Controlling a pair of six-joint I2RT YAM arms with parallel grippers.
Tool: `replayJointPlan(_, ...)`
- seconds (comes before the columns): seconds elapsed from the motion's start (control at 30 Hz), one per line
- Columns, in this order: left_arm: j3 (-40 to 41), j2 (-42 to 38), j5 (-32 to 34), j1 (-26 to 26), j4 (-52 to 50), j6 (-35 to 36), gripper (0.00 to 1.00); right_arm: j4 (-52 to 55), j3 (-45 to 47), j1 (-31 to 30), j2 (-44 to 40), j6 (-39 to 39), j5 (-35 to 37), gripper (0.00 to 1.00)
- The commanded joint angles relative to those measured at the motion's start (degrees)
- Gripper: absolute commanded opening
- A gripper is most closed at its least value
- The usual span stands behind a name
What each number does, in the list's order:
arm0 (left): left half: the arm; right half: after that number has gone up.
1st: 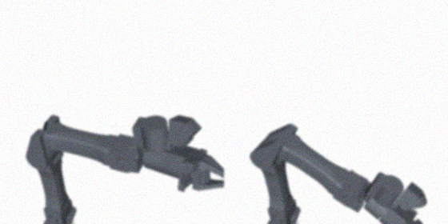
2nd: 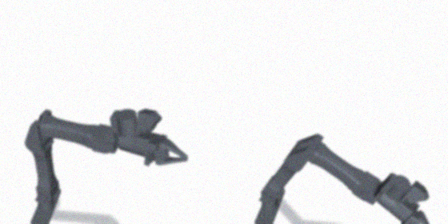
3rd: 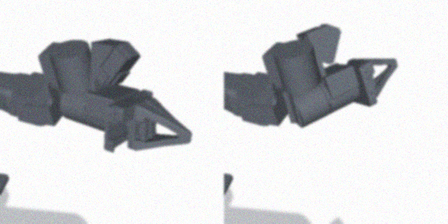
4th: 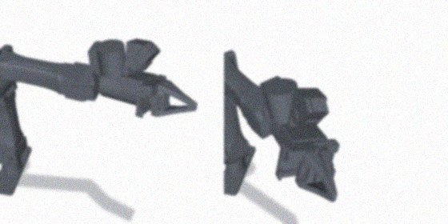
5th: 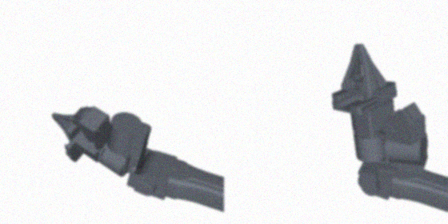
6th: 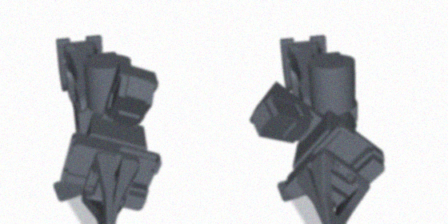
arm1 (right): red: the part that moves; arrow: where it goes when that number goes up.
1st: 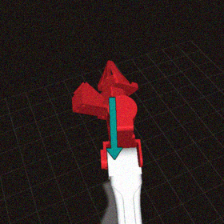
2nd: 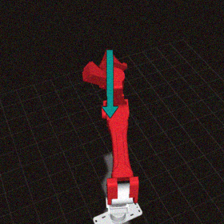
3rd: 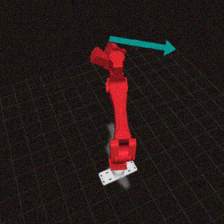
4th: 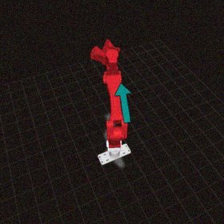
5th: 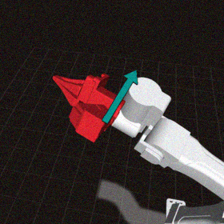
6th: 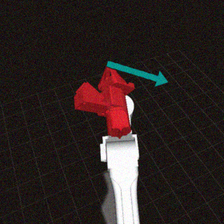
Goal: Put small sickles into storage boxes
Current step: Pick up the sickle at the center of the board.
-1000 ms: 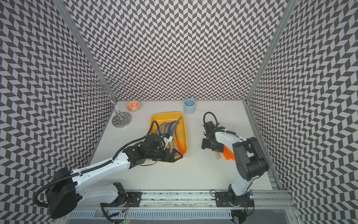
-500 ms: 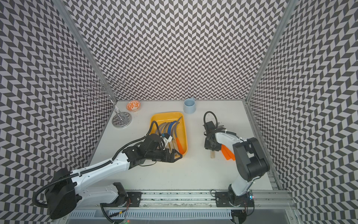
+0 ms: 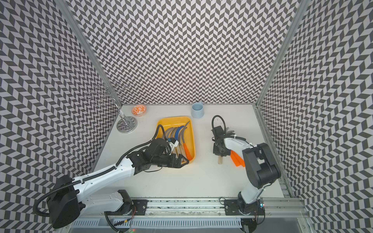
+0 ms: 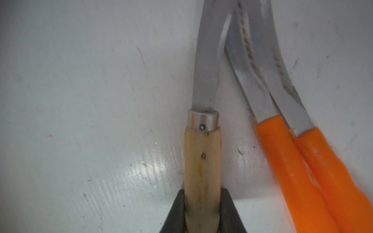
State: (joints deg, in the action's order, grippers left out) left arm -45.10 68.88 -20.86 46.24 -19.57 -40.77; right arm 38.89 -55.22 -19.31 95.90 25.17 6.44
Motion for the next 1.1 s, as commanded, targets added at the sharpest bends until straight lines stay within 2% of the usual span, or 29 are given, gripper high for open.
replayJointPlan(0.0, -3.3, -1.19, 0.54, -1.27, -1.93, 1.65, 1.0, 1.86, -3.47, 0.02, -1.96, -1.47, 2.16, 0.06)
replayJointPlan(0.37, -8.09, -1.64, -0.84, -7.34, -6.81, 5.3, 1.0, 7.62, -13.24, -2.49, -4.84, -2.27, 2.17, 0.05)
replayJointPlan(0.73, -8.1, -4.47, -1.21, -11.89, -10.16, 7.1, 1.0, 10.54, -21.98, -11.1, -3.41, 0.2, 1.69, 0.05)
replayJointPlan(1.07, -4.16, -11.12, -1.66, -16.84, -12.64, 6.83, 1.0, 12.43, -31.9, -18.47, 2.57, 1.02, 1.06, 0.05)
